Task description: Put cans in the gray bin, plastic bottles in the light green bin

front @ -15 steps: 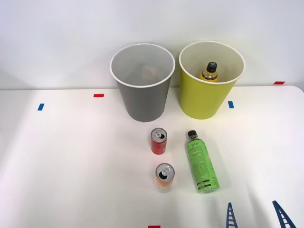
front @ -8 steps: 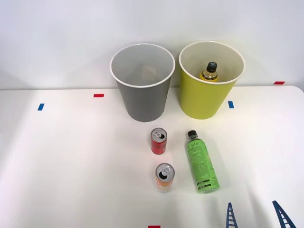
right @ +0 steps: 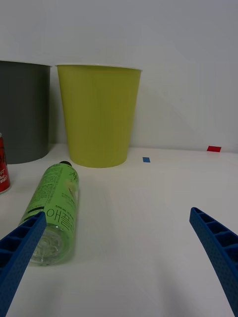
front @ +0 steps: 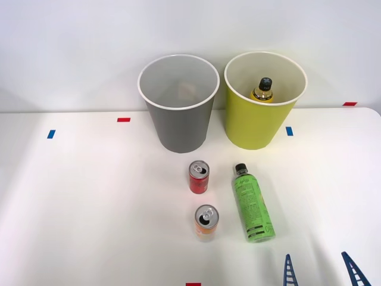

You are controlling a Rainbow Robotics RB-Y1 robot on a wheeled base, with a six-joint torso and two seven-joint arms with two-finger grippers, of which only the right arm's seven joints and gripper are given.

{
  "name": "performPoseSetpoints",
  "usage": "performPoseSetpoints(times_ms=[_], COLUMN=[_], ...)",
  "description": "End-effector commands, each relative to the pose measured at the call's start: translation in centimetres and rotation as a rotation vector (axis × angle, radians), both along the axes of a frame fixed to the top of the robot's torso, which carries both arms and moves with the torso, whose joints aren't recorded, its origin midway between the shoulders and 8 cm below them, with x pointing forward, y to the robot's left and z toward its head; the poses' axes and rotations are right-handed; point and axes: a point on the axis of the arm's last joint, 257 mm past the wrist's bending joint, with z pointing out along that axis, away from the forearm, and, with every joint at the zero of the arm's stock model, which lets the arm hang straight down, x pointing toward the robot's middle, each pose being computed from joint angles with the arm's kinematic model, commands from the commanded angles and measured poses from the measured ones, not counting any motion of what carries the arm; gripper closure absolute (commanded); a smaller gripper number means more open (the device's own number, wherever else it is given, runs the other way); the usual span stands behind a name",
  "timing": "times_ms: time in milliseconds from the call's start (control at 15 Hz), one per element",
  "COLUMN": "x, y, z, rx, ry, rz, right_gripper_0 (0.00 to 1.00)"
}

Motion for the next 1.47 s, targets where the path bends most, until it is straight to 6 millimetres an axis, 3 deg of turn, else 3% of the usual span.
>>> performPoseSetpoints(times_ms=[67, 1400, 1467], x=[0.0, 0.0, 0.0], y=[0.0, 0.0, -0.2], z=[0.0, 0.0, -1.8], rx=[0.000, 0.000, -0.002], ry=[0.000, 0.000, 0.042], rz=[0.000, 0.000, -0.003], right_gripper_0=[0.00, 0.00, 0.00])
